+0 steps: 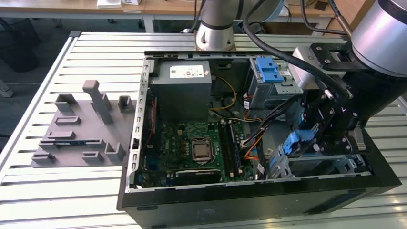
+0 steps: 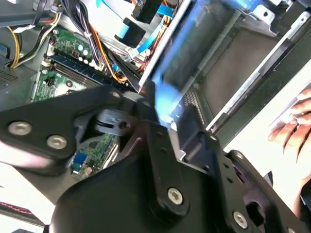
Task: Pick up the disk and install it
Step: 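Insert the disk into the insertion slot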
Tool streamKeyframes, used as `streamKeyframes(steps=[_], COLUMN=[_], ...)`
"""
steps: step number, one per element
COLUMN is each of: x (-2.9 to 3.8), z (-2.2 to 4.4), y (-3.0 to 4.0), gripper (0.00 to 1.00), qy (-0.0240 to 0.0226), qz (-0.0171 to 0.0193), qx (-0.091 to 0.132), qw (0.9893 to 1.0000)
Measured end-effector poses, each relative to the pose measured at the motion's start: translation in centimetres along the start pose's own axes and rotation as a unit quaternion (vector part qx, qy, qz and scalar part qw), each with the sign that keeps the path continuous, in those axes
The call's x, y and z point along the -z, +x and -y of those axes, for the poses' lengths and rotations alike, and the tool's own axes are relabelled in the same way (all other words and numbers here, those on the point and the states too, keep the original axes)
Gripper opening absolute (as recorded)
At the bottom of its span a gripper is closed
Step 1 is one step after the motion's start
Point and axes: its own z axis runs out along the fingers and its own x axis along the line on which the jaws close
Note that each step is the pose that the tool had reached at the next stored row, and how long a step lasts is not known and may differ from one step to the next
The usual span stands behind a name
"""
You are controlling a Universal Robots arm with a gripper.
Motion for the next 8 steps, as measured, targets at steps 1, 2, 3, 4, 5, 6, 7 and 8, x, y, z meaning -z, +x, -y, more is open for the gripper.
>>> streamKeyframes(steps=[1, 2, 3, 4, 5, 6, 7, 8], x=[0.01, 0.01, 0.0, 0.0, 0.0, 0.0, 0.01, 0.01], z=[0.0, 0.0, 0.0, 0.0, 0.0, 0.0, 0.0, 0.0], y=[0.0, 0.0, 0.0, 0.0, 0.0, 0.0, 0.0, 0.0], gripper=[0.44, 0.44, 0.5, 0.5, 0.5, 0.5, 0.5, 0.49], qy=[0.0, 0.0, 0.0, 0.0, 0.0, 0.0, 0.0, 0.0], qz=[-0.0002, -0.0003, -0.0004, -0.0005, -0.0006, -0.0007, -0.0009, -0.001], qx=[0.0, 0.0, 0.0, 0.0, 0.0, 0.0, 0.0, 0.0], qw=[1.0, 1.0, 1.0, 1.0, 1.0, 1.0, 1.0, 1.0])
